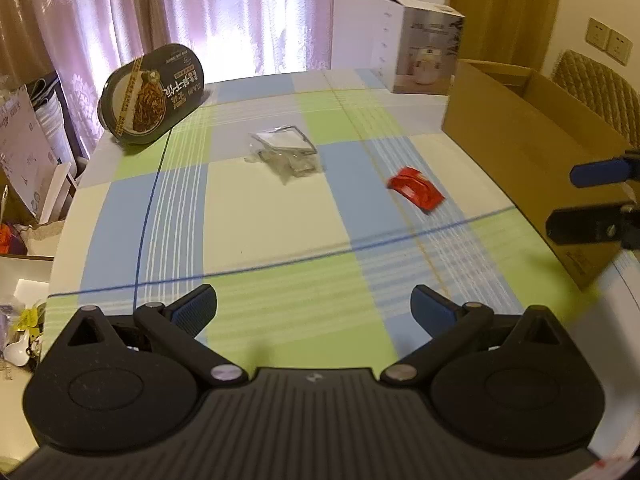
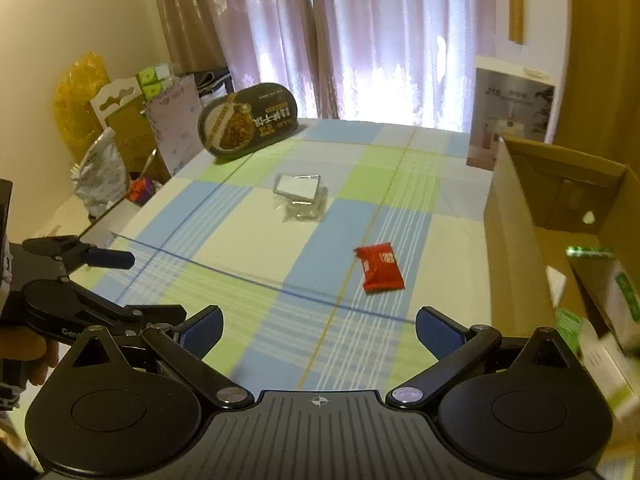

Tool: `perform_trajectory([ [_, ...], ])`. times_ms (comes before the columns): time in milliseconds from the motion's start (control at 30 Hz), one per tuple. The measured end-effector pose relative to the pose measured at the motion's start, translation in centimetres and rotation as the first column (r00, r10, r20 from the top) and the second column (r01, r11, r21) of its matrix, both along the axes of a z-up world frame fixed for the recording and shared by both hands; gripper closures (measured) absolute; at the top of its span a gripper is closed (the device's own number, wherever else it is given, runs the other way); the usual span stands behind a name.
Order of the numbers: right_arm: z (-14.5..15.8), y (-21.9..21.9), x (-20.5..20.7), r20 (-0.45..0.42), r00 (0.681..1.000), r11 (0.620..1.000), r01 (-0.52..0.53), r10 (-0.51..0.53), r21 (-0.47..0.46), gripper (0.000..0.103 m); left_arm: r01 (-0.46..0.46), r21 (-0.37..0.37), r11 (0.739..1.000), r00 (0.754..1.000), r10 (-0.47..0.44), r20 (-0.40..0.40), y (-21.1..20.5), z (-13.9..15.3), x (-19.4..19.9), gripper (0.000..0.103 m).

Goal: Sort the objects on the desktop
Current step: 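Return both grippers to the table toward the red packet and plastic tray, then grasp the red candy packet with the right gripper while the left grasps the clear plastic tray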

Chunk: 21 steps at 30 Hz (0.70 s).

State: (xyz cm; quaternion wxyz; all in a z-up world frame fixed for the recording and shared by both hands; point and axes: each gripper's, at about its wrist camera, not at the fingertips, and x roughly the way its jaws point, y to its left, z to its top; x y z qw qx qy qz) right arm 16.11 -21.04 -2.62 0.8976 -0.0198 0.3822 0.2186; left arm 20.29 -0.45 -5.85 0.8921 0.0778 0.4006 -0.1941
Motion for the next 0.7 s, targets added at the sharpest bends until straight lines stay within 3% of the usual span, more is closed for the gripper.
perform_trajectory([
  [133,-1.7,0.5,2.8,0.007,1.0,1.0,0.003,-0.003,-0.009,0.005,-0.006,-0.004,1.0,1.0,0.006,-0.001,-0.1,-1.4,2.6,0.001],
  [300,-4.1,1.0,6.3,-0.014,1.0,1.0,0.002,-0.003,-0.026,0.018,-0.013,-0.002,1.0,1.0,0.013,-0.002,-0.5,-2.9,5.4,0.001],
  [533,-6.6,1.1,9.9,-0.008,1.0,0.998,0.005,-0.005,-0.067,0.03,0.041,0.07,0.997,0.999,-0.044,0.029,-2.2,-4.0,8.5,0.001],
  [700,-8.4,1.1,11.8,-0.04,0.999,0.996,0.01,-0.014,-0.092,0.035,0.045,0.041,0.998,0.998,-0.046,0.039,-2.3,-4.4,10.5,0.001],
])
